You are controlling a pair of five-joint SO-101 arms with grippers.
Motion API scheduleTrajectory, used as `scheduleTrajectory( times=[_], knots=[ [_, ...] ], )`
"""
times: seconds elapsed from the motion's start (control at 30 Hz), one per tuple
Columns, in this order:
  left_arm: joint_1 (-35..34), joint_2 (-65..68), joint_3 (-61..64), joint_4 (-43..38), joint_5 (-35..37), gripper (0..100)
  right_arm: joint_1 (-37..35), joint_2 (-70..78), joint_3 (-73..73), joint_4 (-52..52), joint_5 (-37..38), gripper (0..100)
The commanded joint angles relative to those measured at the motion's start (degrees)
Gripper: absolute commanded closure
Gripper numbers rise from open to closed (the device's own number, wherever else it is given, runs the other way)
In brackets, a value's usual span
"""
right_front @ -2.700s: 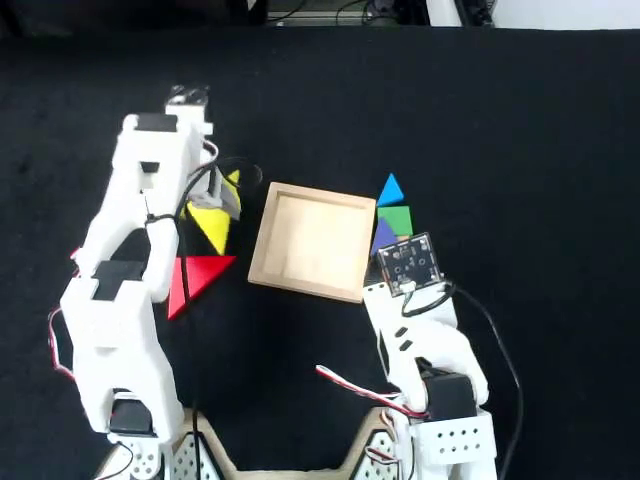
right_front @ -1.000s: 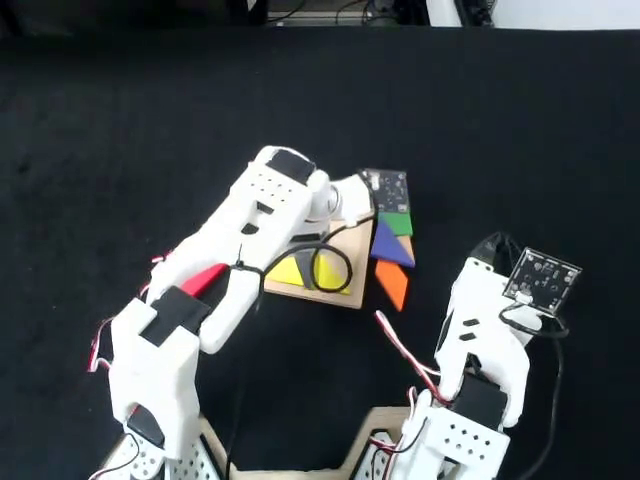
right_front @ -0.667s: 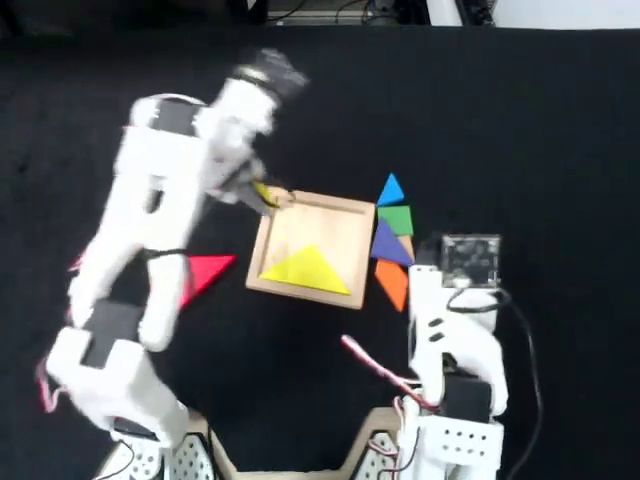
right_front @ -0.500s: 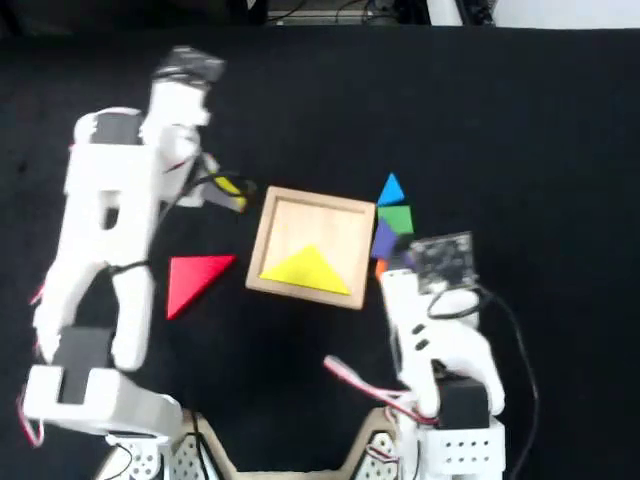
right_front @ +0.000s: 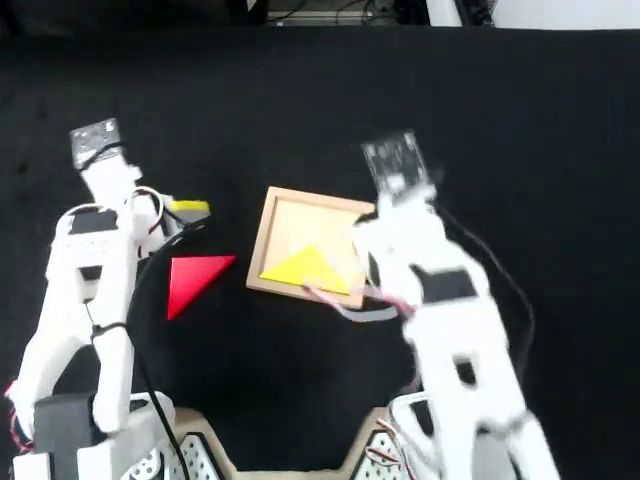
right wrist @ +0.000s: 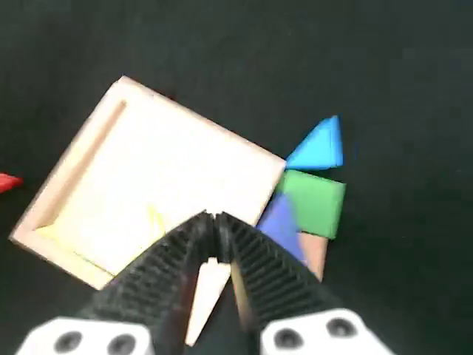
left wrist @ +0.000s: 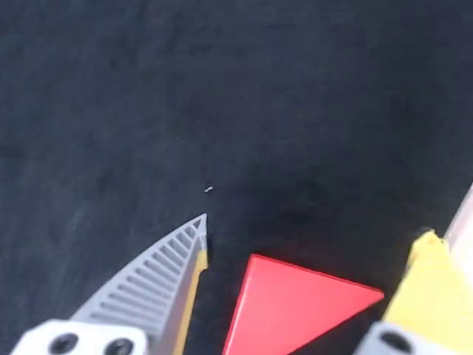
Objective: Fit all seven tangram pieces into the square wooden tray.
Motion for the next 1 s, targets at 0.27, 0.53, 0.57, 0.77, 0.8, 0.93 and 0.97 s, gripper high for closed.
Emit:
scheduleTrajectory(
  times=[0.27, 0.53, 0.57, 0.77, 0.8, 0.93, 0.97],
  knots=[
    [-3.38, -2.37, 4.18, -7.12, 4.13, 60, -5.54, 30.99, -11.47, -2.90, 2.37, 98.8],
    [-3.21, -2.37, 4.18, -7.21, 4.13, 60, -7.38, 34.51, -13.23, -1.23, 5.19, 98.8],
    [-3.21, -2.37, 4.18, -7.21, 4.13, 60, -8.35, 34.51, -13.14, -0.35, 5.63, 98.8],
    [-3.47, -2.37, 4.18, -7.21, 4.13, 60, -7.47, 34.07, -15.96, 2.29, 5.98, 98.8],
    [-3.47, -2.37, 4.18, -7.21, 4.13, 60, -5.98, 34.07, -17.10, 2.29, 5.98, 98.8],
    [-3.47, -2.37, 4.09, -7.21, 4.13, 60, -2.73, 35.47, -23.25, 2.29, 5.98, 98.8],
    [-3.47, -2.29, 4.09, -7.21, 4.13, 60, -2.81, 36.44, -25.01, 2.29, 5.98, 98.8]
  ],
)
